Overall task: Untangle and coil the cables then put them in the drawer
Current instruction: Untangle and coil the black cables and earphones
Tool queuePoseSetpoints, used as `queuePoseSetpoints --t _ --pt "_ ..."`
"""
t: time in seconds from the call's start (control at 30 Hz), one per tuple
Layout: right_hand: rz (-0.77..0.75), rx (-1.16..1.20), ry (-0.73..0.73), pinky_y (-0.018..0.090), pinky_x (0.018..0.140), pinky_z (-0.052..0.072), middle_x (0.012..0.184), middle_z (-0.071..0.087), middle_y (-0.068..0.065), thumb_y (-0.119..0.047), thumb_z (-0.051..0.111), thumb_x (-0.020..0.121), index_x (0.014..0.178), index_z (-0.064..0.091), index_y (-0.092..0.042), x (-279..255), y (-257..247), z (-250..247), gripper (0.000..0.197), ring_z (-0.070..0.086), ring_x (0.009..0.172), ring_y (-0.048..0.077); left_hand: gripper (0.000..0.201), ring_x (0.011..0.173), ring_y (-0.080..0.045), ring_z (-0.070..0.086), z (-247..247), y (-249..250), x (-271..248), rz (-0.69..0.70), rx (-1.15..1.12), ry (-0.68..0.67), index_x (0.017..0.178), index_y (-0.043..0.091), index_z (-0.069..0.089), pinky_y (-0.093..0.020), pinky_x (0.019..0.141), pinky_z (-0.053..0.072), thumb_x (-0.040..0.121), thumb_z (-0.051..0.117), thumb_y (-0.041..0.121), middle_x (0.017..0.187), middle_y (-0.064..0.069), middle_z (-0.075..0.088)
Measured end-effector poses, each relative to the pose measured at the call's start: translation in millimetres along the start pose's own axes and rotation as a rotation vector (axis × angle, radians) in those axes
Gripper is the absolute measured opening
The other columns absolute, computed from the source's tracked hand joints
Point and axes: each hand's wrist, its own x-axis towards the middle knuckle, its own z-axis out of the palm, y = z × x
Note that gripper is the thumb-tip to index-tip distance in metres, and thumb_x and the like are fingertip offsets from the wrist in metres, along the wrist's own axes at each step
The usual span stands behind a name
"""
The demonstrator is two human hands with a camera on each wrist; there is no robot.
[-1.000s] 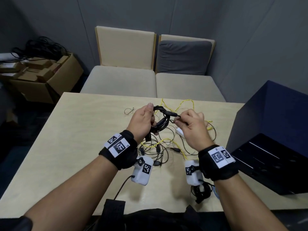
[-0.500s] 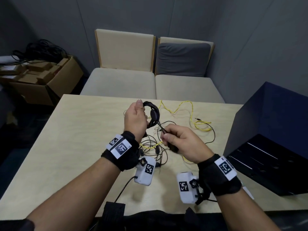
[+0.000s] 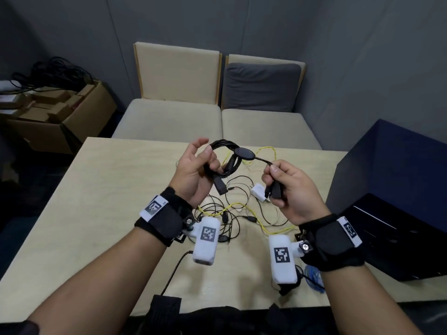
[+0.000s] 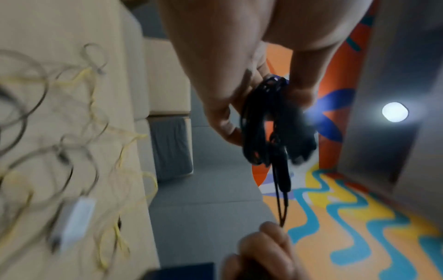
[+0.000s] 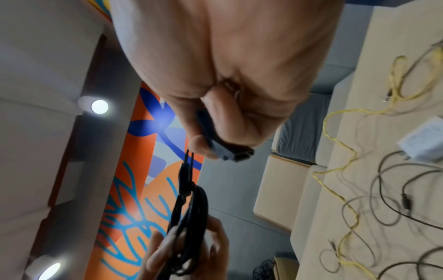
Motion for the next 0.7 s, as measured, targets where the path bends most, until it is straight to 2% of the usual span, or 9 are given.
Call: queuePoseSetpoints --t 0.07,0.13,0.23,0.33,0.4,0.53,0.6,0.7 --pt "0.027 -0.026 0.006 0.014 0.033 0.021 0.068 0.047 0.003 -0.01 0.038 0.101 0.08 0.05 -0.01 -0.3 2.4 -1.1 0.024 0.034 0.047 0.006 0.013 0.043 -0.006 0.038 -0.8 4.7 0.1 0.018 0.07 -0.023 0.103 0.017 0.046 -0.023 0.057 0.048 0.096 0.047 0.005 0.062 0.002 0.048" --pt "0.018 -0.042 0.032 0.015 0.034 0.02 0.068 0.047 0.003 -0.01 0.039 0.101 0.078 0.051 -0.012 -0.5 -0.4 -2.2 0.026 0.034 0.047 0.007 0.015 0.038 -0.004 0.033 -2.8 6.4 -0.7 0.044 0.25 -0.057 0.101 0.015 0.048 -0.025 0.059 0.046 0.098 0.042 0.002 0.064 0.0 0.052" --pt "-0.034 -0.042 0.074 0.016 0.034 0.02 0.068 0.049 0.003 -0.009 0.039 0.101 0.073 0.055 -0.016 0.8 -10.0 -3.9 0.033 0.034 0.047 0.009 0.019 0.037 -0.005 0.034 -5.5 3.9 -4.0 0.009 0.549 -0.096 0.095 0.015 0.05 -0.023 0.049 0.035 0.094 0.049 -0.004 0.061 -0.002 0.054" --pt "-0.087 -0.123 0.061 0.016 0.034 0.023 0.066 0.05 0.001 -0.009 0.04 0.101 0.081 0.054 -0.011 2.8 -19.2 0.2 0.025 0.034 0.043 0.006 0.021 0.041 -0.008 0.039 -5.9 -2.0 -9.2 -0.09 0.754 -0.2 0.092 0.015 0.05 -0.018 0.041 0.033 0.09 0.055 -0.005 0.063 -0.005 0.056" --pt "-0.107 -0.152 0.038 0.016 0.035 0.025 0.066 0.05 0.001 -0.009 0.04 0.101 0.082 0.054 -0.011 4.5 -22.6 5.6 0.024 0.035 0.042 0.004 0.02 0.045 -0.007 0.047 -7.3 -7.2 -11.6 -0.119 0.903 -0.264 0.089 0.017 0.053 -0.017 0.043 0.037 0.089 0.057 -0.002 0.065 -0.003 0.059" --pt "-0.165 -0.161 0.028 0.015 0.037 0.026 0.067 0.049 0.002 -0.008 0.038 0.102 0.081 0.052 -0.011 11.9 -28.5 9.8 0.025 0.036 0.041 0.003 0.021 0.065 -0.004 0.056 -12.1 -13.6 -15.3 -0.149 1.089 -0.35 0.082 0.025 0.063 -0.017 0.064 0.046 0.088 0.062 0.005 0.071 0.011 0.061" --pt "-0.187 -0.137 0.045 0.015 0.037 0.026 0.067 0.049 0.002 -0.007 0.038 0.102 0.08 0.051 -0.011 16.0 -32.6 6.6 0.025 0.036 0.04 0.003 0.02 0.065 -0.005 0.054 -13.1 -14.7 -19.5 -0.195 1.116 -0.406 0.079 0.024 0.062 -0.018 0.065 0.045 0.087 0.062 0.005 0.069 0.013 0.06" --pt "-0.207 -0.091 0.086 0.016 0.037 0.026 0.063 0.051 -0.002 -0.006 0.037 0.102 0.078 0.049 -0.011 20.8 -34.8 -1.0 0.027 0.035 0.042 0.005 0.019 0.064 -0.011 0.049 -13.9 -14.5 -23.2 -0.223 1.107 -0.441 0.075 0.019 0.058 -0.021 0.062 0.042 0.086 0.062 0.004 0.068 0.005 0.055"
